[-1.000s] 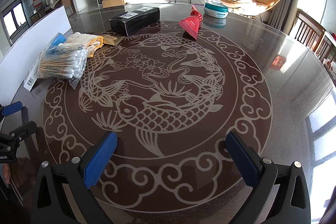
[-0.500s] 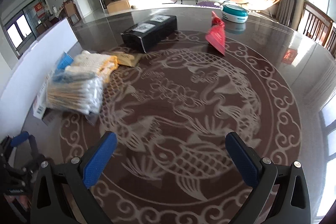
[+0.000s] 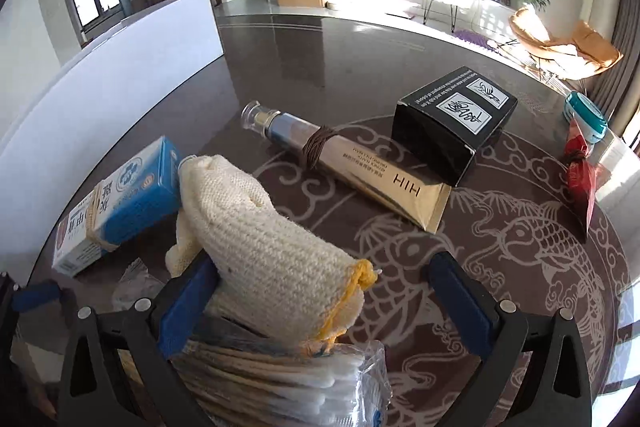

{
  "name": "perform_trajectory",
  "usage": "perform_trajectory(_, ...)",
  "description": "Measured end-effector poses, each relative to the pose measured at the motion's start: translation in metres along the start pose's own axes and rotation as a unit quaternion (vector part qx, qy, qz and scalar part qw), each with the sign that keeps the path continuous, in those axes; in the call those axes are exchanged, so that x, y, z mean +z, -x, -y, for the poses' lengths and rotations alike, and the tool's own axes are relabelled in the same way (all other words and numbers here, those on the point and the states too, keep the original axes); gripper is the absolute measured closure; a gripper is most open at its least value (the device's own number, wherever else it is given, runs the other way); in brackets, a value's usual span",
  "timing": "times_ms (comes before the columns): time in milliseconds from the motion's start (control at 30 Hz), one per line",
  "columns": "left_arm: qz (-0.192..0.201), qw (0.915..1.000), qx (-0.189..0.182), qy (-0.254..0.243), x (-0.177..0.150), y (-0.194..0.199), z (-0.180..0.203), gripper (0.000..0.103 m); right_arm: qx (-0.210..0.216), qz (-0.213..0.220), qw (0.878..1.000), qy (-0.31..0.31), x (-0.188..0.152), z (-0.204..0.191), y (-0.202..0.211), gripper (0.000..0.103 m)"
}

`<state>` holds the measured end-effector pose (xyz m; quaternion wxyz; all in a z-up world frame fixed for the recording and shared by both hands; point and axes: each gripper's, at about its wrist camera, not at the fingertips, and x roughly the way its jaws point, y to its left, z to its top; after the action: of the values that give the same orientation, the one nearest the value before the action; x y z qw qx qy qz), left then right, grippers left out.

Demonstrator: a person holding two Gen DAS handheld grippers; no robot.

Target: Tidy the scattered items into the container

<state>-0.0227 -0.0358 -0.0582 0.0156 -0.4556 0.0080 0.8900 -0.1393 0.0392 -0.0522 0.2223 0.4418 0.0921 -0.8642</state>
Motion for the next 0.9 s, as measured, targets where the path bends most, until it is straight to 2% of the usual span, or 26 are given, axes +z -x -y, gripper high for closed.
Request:
perform_trajectory(167, 0.000, 1.0000, 0.000, 0.000, 0.000, -0.001, 0.001, 0.000, 0.002, -0.001, 1.000, -0.005, -0.044, 0.036, 0.033, 0.000)
perform_trajectory(267, 0.000, 1.0000, 0.000, 0.000, 0.001, -0.001, 0.001, 0.000, -0.020, 0.018, 0.998, -0.055, -0.062, 0.070, 0.059, 0.000)
perform_trajectory(367, 0.000, 1.0000, 0.000, 0.000, 0.001, -0.001, 0.000, 0.000, -0.010, 0.060, 0.992, -0.108, -0.079, 0.093, 0.088, 0.000)
perform_trajectory(433, 0.000, 1.0000, 0.000, 0.000, 0.001, -0.001, 0.000, 0.000, -0.012, 0.056, 0.991, -0.121, -0.089, 0.097, 0.095, 0.000)
perform_trajectory(500, 0.000, 1.0000, 0.000, 0.000, 0.000, -0.001, 0.000, 0.000, -0.024, 0.041, 0.993, -0.111, -0.098, 0.092, 0.099, 0.000)
perform_trajectory(600, 0.000, 1.0000, -0.001, 0.001, 0.000, 0.000, 0.000, 0.000, -0.063, 0.016, 0.996, -0.059, -0.106, 0.078, 0.098, 0.000)
perform_trajectory(667, 0.001, 1.0000, -0.002, 0.001, 0.001, -0.001, 0.000, 0.000, -0.072, -0.003, 0.997, -0.032, -0.109, 0.071, 0.090, 0.000)
perform_trajectory(700, 0.002, 1.0000, -0.006, 0.004, 0.000, -0.001, -0.001, 0.000, -0.070, 0.001, 0.997, -0.026, -0.107, 0.065, 0.090, 0.000)
perform_trajectory(767, 0.013, 0.9990, -0.035, 0.024, 0.000, 0.003, -0.010, 0.000, -0.059, -0.005, 0.998, -0.019, -0.104, 0.053, 0.083, 0.000)
perform_trajectory(833, 0.030, 0.9944, -0.083, 0.059, 0.000, 0.008, -0.025, 0.000, -0.045, -0.006, 0.999, -0.017, -0.098, 0.040, 0.076, 0.000)
perform_trajectory(900, 0.038, 0.9907, -0.105, 0.077, 0.000, 0.009, -0.032, 0.000, -0.039, -0.007, 0.999, -0.010, -0.092, 0.026, 0.070, 0.000)
